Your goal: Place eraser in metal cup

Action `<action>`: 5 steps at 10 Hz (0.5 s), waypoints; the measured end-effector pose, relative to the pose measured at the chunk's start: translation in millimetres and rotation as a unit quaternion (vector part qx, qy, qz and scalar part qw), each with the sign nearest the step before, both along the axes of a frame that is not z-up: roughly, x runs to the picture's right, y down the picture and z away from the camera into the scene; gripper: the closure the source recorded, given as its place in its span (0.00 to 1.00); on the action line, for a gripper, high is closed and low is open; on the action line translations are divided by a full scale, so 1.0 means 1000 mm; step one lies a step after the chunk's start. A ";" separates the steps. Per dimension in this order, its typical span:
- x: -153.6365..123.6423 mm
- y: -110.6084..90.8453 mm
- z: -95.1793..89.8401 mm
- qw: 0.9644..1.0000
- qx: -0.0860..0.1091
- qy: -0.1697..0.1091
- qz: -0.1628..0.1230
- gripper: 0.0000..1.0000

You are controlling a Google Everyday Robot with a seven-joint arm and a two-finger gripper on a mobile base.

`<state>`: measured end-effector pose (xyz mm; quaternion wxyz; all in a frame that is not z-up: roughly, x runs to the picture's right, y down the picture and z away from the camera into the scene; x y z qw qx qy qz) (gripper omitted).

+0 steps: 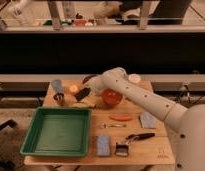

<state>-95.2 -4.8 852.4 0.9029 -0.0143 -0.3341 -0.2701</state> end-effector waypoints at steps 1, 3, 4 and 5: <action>-0.017 0.004 -0.002 1.000 -0.003 -0.010 -0.006 1.00; -0.031 0.015 -0.005 1.000 -0.013 -0.024 -0.010 1.00; -0.040 0.019 -0.007 0.999 -0.015 -0.030 -0.013 1.00; -0.052 0.023 -0.010 0.999 -0.018 -0.040 -0.019 1.00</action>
